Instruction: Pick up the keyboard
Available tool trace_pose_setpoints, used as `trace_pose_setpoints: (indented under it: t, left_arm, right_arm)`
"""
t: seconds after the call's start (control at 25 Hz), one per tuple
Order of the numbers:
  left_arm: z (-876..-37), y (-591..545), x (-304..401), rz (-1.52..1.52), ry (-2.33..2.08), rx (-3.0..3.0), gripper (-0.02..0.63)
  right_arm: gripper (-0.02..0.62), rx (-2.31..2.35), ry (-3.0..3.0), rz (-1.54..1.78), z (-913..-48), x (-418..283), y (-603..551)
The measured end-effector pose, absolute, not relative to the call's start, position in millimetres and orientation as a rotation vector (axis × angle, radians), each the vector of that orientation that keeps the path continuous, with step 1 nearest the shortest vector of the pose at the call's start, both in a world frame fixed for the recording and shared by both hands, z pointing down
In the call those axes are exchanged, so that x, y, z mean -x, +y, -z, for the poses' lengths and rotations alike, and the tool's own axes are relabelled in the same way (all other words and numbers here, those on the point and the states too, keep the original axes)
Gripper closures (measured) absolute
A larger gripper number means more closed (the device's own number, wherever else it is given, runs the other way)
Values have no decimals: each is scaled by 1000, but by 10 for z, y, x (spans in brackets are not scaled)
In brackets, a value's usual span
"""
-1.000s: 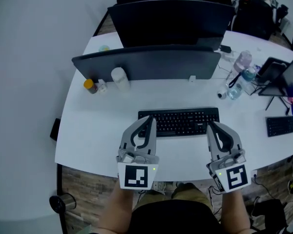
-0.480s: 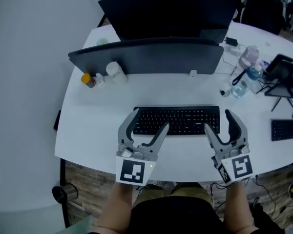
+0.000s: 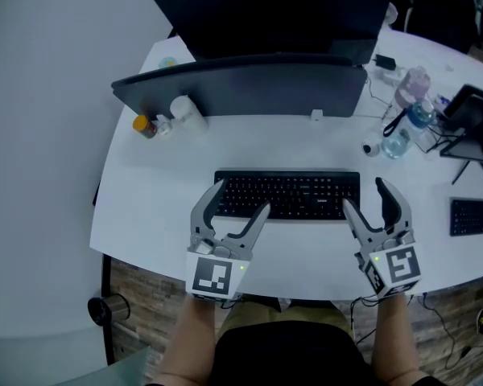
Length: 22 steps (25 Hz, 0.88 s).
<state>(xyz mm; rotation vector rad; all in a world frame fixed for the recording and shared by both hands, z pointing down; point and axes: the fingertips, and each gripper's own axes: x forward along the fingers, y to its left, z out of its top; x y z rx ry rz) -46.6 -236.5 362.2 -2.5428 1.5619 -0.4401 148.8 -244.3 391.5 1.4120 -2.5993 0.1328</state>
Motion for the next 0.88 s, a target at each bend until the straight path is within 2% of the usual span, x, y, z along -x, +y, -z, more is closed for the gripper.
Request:
trace_pose_setpoints:
  t: [0.32, 0.48, 0.88]
  left_arm:
    - [-3872, -2388, 536, 563, 1595, 2577, 272]
    - [-3985, -2398, 577, 614, 1599, 2577, 296]
    - [-4232, -2490, 847, 672, 1646, 2589, 279]
  right_arm:
    - [319, -1413, -2581, -207, -4100, -1691, -2440]
    - [319, -1414, -2568, -247, -4228, -1760, -2430]
    - [319, -1375, -2544, -258, -4417, -1663, -2491]
